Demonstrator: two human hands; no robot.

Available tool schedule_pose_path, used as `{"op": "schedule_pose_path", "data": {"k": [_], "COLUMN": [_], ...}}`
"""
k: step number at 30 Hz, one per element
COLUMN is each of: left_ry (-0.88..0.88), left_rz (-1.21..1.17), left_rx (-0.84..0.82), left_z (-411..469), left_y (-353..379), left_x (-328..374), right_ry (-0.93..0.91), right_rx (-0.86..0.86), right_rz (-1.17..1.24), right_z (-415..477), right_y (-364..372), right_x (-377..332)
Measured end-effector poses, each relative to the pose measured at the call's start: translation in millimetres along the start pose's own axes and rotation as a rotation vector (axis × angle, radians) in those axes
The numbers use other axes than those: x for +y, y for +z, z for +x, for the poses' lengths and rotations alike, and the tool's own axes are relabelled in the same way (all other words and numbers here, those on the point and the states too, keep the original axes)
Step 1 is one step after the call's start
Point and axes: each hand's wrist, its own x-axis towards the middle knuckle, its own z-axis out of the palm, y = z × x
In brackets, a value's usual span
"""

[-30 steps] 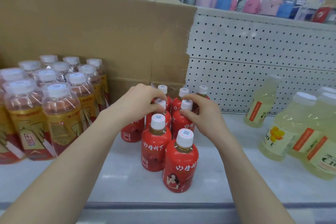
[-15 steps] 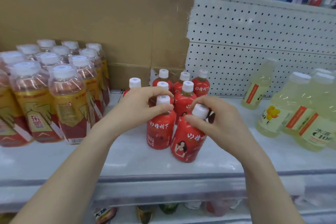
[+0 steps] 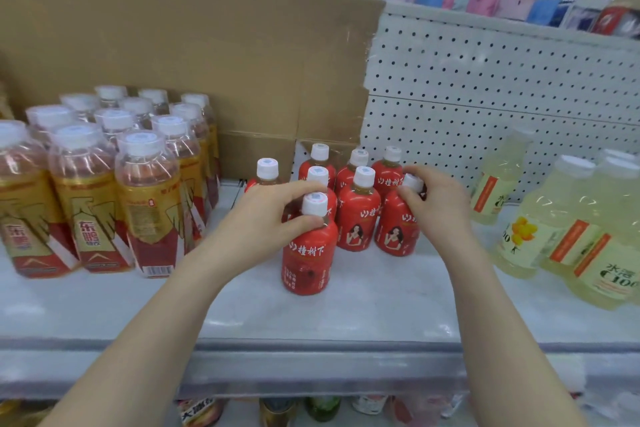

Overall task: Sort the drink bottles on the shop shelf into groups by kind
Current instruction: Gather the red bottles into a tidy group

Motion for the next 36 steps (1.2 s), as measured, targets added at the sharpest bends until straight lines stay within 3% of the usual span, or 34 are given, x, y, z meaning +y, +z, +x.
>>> {"op": "schedule_pose_path", "data": {"k": [5, 8, 12, 19, 27, 32, 36], "left_ry": [-0.05, -0.08, -0.081, -0.06, -0.039, -0.069, -0.249], "left_rz": [-0.065, -0.068, -0.021, 0.165, 0.21, 0.182, 0.299], "left_rx": [0.113, 0.048, 0.091, 0.221, 0.233, 0.453, 0.256], "left_z": [-4, -2, 2, 3, 4, 16, 28], "left_y": [-10, -9, 6, 22, 24, -1, -9], "left_x": [-3, -2, 1, 8, 7, -10, -28], "right_ry": [-0.067, -0.12, -0.212, -0.264, -0.224, -0.203, -0.207], "right_rx": [-0.186, -0.22, -0.216, -0.197, -0.175, -0.173, -0.172], "right_rz": [-0.02, 0.085, 0.271, 0.19, 0.205, 0.253, 0.244], "right_z": [-7, -26, -43, -39, -39, -42, -44], "right_y": [-25, -35, -20, -7, -11, -8, -7], "right_x": [0, -8, -25, -32, -31, -29, -29]}}
